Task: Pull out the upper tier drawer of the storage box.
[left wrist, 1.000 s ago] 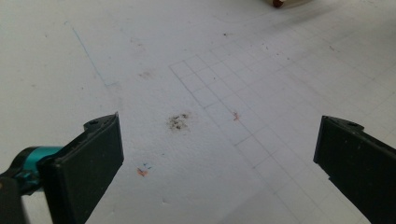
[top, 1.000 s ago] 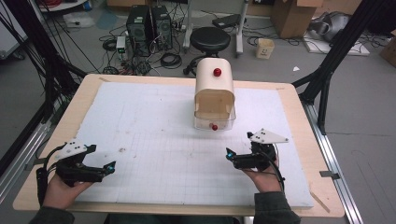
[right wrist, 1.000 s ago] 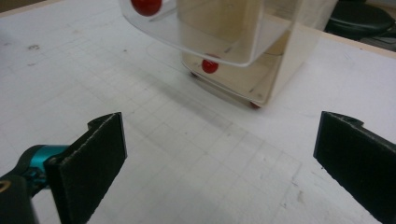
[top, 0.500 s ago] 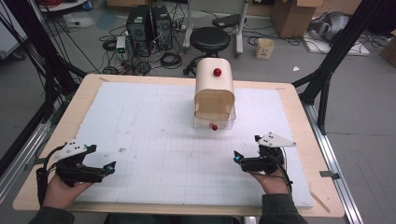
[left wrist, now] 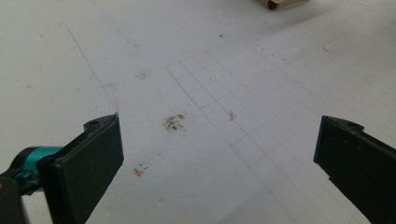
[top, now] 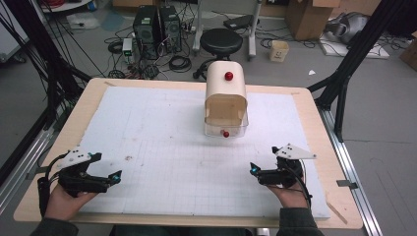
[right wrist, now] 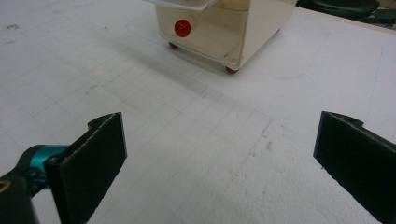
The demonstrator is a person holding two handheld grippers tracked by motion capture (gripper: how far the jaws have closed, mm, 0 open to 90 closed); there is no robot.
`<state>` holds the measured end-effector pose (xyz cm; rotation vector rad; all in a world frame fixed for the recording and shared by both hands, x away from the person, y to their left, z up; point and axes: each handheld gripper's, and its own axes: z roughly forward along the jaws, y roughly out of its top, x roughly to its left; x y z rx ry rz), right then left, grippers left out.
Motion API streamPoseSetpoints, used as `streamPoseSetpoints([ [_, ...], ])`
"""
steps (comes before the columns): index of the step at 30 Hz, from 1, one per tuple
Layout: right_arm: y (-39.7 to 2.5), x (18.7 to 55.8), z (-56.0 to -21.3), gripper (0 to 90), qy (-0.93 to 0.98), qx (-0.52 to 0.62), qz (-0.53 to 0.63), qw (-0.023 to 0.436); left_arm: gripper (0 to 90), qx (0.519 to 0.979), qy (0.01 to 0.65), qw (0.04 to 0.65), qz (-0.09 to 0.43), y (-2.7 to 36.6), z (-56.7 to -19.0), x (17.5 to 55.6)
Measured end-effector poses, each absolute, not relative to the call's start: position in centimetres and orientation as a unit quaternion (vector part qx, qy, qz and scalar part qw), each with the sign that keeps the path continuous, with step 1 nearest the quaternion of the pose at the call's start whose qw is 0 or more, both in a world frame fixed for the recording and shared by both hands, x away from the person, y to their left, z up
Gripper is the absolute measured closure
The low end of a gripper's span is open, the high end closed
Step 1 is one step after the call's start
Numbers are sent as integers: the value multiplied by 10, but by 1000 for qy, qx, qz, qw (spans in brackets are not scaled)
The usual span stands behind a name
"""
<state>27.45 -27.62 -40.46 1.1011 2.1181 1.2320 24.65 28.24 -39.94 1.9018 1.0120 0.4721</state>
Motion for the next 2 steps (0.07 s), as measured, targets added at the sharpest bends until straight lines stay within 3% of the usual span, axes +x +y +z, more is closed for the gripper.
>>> streamPoseSetpoints([
  [2, -276, 275, -405, 16, 768, 399, 447, 225, 20, 770, 409, 451, 191, 282, -400, 247],
])
